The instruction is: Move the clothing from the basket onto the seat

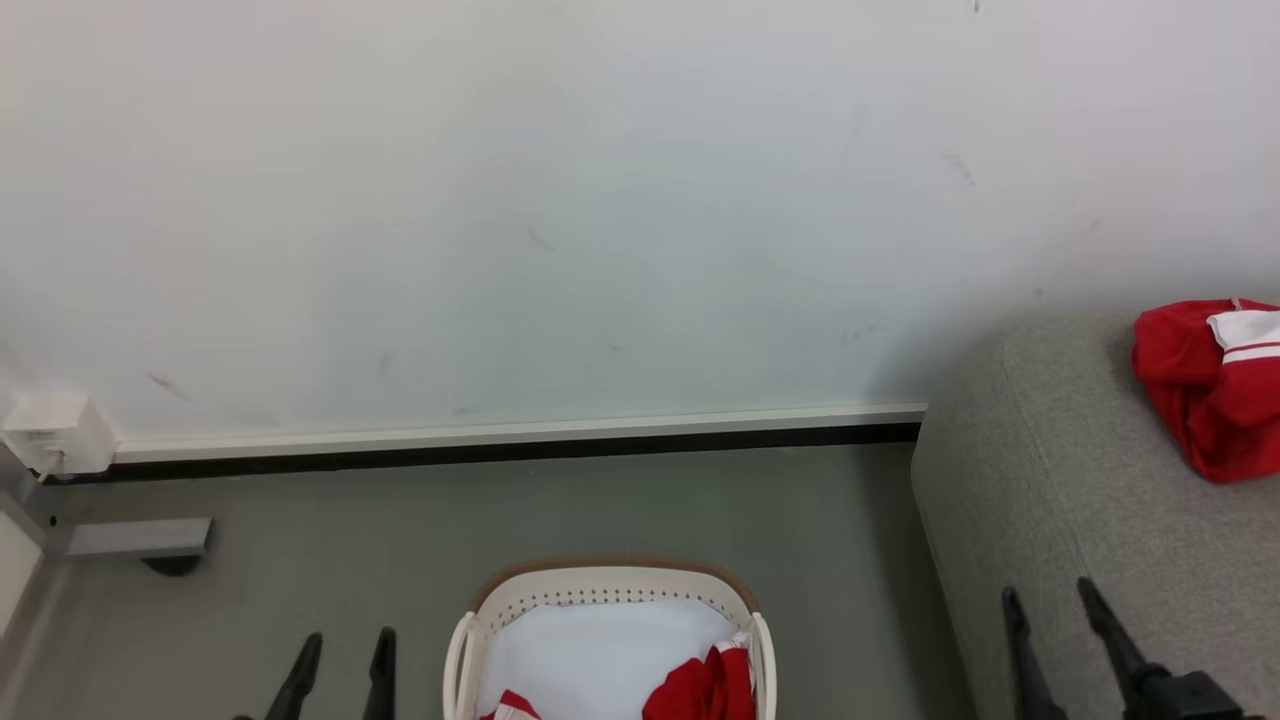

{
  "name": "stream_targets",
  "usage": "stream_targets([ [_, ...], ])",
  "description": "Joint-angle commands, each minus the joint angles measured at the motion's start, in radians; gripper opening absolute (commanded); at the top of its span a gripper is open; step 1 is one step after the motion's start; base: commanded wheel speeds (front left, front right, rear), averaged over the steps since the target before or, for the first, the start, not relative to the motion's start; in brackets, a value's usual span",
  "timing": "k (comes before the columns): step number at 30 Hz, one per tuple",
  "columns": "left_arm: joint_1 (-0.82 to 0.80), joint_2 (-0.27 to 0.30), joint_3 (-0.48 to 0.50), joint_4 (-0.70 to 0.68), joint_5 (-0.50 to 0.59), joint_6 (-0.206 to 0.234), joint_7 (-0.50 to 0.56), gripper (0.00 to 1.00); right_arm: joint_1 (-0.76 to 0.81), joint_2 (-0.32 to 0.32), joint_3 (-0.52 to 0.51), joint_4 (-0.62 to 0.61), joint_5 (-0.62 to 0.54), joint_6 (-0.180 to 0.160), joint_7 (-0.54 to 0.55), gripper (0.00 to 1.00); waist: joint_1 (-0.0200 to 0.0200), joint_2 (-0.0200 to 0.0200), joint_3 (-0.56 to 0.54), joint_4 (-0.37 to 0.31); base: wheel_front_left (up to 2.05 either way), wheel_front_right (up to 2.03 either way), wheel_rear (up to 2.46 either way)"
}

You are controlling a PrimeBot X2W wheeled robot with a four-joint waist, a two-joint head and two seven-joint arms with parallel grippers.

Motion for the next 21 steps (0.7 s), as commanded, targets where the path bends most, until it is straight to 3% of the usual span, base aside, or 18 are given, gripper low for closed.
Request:
stream_targets([
  [1, 0.015, -0.006, 0.008, -0.004, 0.02, -0.004, 0.0, 1.0, 0.019, -0.003, 0.019, 0.012, 0.014, -0.003, 0.0, 1.0, 0.0004, 0.0, -0.01, 0.005, 0.0, 0.0, 0.0],
  [14, 0.024, -0.04, 0.043, 0.017, 0.058, -0.016, 0.0, 1.0, 0.034, -0.003, 0.077, 0.052, 0.048, -0.002, 0.0, 1.0, 0.0004, 0.0, -0.015, 0.008, 0.0, 0.0, 0.0],
  [21, 0.011, -0.02, 0.01, 0.034, 0.041, -0.015, 0.0, 1.0, 0.014, -0.003, 0.079, 0.047, 0.042, -0.003, 0.0, 1.0, 0.0004, 0.0, 0.009, 0.001, 0.0, 0.0, 0.0],
])
